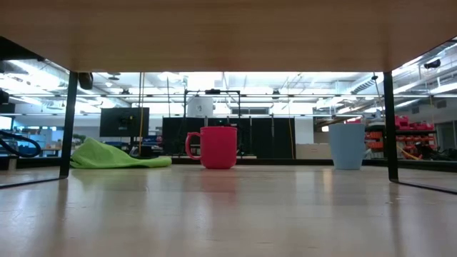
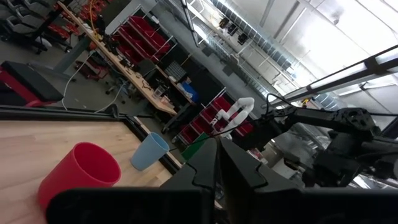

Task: Stack small to large cups/mugs on shelf
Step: Put the purple mug on the shelf

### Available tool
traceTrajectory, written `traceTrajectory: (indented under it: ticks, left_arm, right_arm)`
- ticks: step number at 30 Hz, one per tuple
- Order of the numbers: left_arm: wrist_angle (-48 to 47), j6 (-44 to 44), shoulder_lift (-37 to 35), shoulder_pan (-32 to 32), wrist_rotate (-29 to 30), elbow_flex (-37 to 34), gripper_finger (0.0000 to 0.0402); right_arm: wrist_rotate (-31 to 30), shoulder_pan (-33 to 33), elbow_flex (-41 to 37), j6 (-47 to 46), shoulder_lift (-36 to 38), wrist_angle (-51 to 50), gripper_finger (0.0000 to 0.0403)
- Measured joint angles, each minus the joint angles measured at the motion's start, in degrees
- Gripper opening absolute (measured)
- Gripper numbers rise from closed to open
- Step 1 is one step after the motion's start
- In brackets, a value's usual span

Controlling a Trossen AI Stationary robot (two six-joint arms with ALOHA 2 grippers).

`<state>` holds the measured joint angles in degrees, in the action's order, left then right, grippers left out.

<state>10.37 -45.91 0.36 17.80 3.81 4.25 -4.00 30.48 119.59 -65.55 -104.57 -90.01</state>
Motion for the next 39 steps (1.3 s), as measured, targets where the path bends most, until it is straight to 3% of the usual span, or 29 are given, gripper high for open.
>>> traceTrajectory:
  ticks: [4,28,39]
  left_arm:
    - [0.0,0.0,0.0,0.0,0.0,0.0,0.0022]
    - [0.0,0.0,0.0,0.0,0.0,0.0,0.0018]
    - [-0.1,0.0,0.0,0.0,0.0,0.0,0.0018]
  right_arm:
    - [2.0,-0.8,-1.7,1.0,0.0,0.0,0.0012]
    - [-2.1,-1.8,-1.9,3.9,0.0,0.0,0.0012]
    - [0.6,-1.3,-10.4,-0.3,3.6,0.2,0.0012]
